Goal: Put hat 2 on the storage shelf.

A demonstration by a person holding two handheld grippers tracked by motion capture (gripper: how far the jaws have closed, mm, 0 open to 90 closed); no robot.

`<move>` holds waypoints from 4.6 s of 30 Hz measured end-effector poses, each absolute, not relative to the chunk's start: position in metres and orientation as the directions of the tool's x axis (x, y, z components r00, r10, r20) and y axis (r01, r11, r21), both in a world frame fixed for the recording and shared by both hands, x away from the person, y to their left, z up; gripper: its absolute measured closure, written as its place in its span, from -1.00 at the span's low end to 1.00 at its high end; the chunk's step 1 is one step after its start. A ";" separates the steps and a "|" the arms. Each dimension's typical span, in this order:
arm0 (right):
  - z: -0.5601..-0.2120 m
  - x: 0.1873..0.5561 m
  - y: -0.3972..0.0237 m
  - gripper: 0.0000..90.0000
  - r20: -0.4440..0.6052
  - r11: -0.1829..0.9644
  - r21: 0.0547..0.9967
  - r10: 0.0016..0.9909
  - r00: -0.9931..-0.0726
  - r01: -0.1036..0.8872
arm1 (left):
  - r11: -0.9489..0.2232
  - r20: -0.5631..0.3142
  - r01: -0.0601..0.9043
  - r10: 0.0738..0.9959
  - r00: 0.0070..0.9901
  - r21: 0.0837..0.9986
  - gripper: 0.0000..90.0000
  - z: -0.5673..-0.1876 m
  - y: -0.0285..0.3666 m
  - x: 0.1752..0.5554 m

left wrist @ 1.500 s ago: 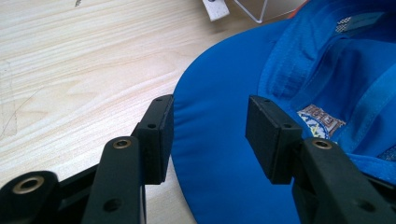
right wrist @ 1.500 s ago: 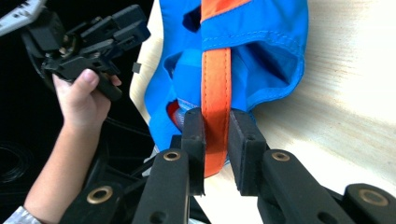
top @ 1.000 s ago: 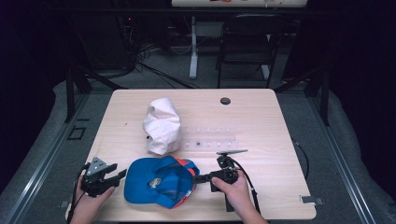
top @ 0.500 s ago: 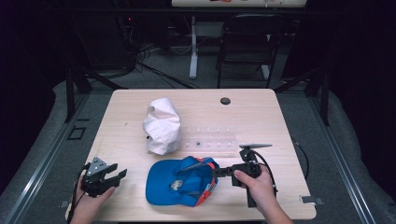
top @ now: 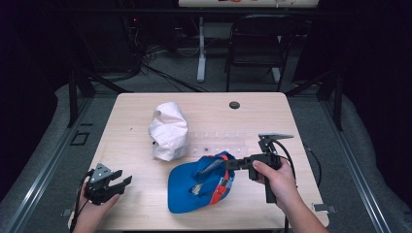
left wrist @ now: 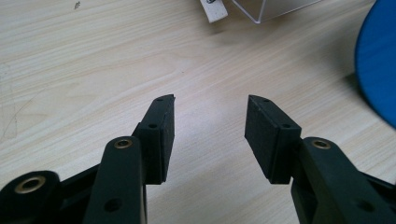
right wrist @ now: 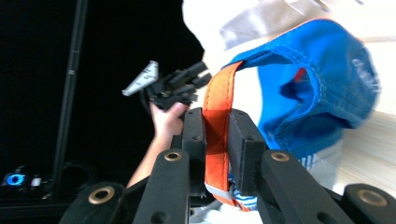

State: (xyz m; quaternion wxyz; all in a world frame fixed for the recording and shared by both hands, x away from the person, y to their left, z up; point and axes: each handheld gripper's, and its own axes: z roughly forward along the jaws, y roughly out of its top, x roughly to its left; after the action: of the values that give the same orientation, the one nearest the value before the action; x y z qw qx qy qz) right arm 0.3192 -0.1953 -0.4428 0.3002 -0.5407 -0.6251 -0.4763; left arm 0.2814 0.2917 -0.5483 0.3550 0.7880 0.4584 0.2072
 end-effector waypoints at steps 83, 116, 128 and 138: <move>-0.311 0.419 -0.247 0.74 0.887 -0.397 0.322 0.443 -0.127 0.859 | -0.333 0.003 0.564 0.863 0.505 0.756 0.18 -0.550 0.290 0.283; -0.371 0.422 -0.239 0.73 0.876 -0.361 0.261 0.479 -0.062 0.895 | -0.336 0.002 0.568 0.863 0.506 0.751 0.18 -0.550 0.290 0.283; -0.376 0.416 -0.244 0.66 0.857 -0.343 0.273 0.511 -0.066 0.899 | -0.327 -0.004 0.571 0.865 0.501 0.753 0.18 -0.551 0.290 0.283; -0.377 0.408 -0.255 0.58 0.848 -0.336 0.282 0.526 -0.069 0.899 | -0.335 -0.003 0.577 0.863 0.506 0.745 0.18 -0.550 0.291 0.283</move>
State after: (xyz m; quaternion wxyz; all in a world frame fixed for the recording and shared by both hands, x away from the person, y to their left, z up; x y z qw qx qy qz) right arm 0.4084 -0.2554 -0.3770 0.1906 -0.6551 -0.5438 -0.4887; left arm 0.2832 0.2912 -0.5500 0.3548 0.7918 0.4545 0.2017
